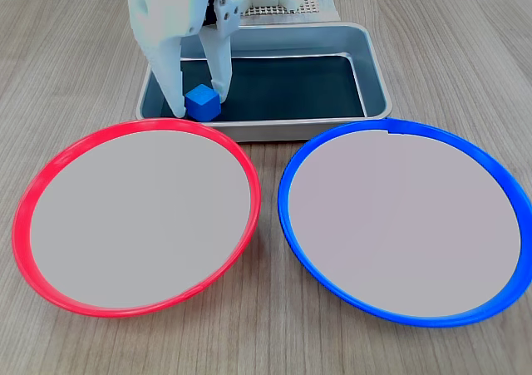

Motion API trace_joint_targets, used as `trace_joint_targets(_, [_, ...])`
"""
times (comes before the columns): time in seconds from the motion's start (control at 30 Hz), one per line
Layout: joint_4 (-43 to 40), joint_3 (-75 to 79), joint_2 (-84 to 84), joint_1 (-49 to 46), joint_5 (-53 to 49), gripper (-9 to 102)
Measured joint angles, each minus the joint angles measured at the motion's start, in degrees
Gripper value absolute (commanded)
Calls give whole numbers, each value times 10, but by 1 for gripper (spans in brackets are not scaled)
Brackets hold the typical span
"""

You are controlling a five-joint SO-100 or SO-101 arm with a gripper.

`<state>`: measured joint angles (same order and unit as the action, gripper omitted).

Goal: Move a blue block from tray to blue dish

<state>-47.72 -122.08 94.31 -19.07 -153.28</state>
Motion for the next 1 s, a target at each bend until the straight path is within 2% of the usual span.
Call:
trace_joint_targets(0.1, [2, 18, -21, 6, 0, 9])
trace_joint_targets(0.27, [7, 24, -33, 6, 0, 0])
trace_joint_targets(0.43, [8, 9, -17, 6, 5, 0])
trace_joint_targets(0.57, [-38, -33, 65, 33, 69, 0])
trace_joint_targets(0.73, [-165, -40, 230, 132, 294, -1])
trace_joint_targets(0.83, [-259, 23, 314, 214, 540, -1])
trace_joint_targets(0.97, [-319, 134, 345, 258, 793, -1])
trace_joint_targets(1.0, [-324, 187, 350, 250, 893, -1])
